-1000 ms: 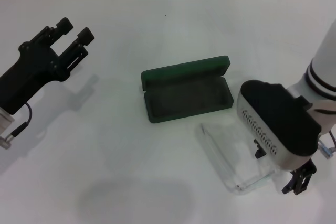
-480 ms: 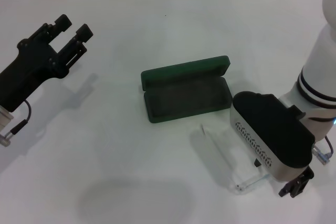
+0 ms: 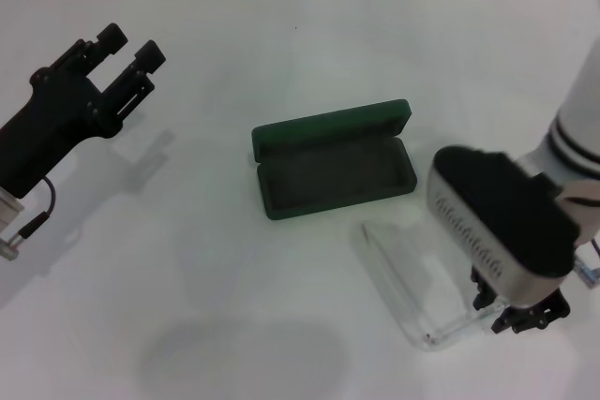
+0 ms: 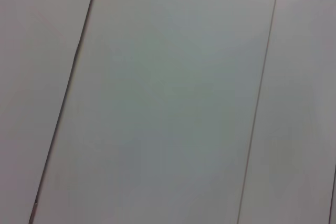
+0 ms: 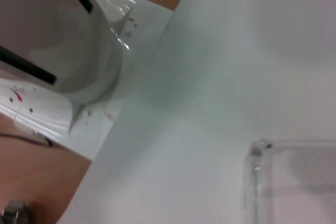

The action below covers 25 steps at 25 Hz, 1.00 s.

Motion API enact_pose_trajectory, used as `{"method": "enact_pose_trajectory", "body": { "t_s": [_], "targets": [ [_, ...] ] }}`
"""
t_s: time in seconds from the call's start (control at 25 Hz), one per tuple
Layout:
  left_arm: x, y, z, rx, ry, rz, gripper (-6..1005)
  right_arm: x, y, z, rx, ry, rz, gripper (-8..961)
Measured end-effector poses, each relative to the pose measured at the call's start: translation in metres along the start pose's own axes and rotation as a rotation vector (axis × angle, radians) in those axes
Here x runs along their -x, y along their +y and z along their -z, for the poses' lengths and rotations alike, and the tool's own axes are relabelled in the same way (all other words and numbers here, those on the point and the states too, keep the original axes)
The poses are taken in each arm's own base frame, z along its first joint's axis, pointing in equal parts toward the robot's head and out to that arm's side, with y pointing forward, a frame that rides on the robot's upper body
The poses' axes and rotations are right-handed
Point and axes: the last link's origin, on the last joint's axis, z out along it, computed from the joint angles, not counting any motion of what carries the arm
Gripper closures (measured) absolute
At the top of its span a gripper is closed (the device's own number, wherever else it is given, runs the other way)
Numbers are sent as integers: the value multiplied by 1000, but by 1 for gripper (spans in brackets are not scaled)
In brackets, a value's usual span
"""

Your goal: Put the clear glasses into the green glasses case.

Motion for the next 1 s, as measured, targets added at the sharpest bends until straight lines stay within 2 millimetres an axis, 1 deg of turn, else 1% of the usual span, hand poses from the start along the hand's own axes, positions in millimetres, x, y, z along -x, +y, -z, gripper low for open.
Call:
{"method": "enact_pose_trajectory", "body": {
  "t_s": [0.08,0.12,0.16,0.2,0.36,0.4,0.56,0.64,0.76,0.88,0.92,1.0],
  "targets": [
    [0,0,0,0,2,6,393,-5,2,6,-8,-41,-12,611],
    [0,0,0,1,2,7,393,-11,5,12,-28,-96,-20,673],
    [0,0,0,2,0,8,393,-11,5,12,-28,-96,-20,735],
    [0,0,1,2,0,10,393,-15,8,16,-44,-136,-17,797],
    [0,1,1,6,-1,19,392,-34,20,36,-149,-298,-22,811],
    [0,1,1,7,-1,25,392,-43,24,41,-188,-350,-31,815],
    [-2,1,-1,13,0,57,393,-65,31,46,-304,-480,-70,829],
    [-3,0,-3,25,-3,69,394,-74,33,42,-389,-592,-72,836],
    [-4,2,-9,55,-20,92,395,-80,36,33,-498,-779,-49,836],
    [-5,6,-14,99,-29,97,397,-83,39,25,-621,-961,-28,836],
    [-7,12,-17,155,-32,94,398,-83,41,20,-651,-1006,-22,836],
    [-11,17,-20,211,-31,90,399,-82,43,11,-695,-1058,1,836]
  ]
}}
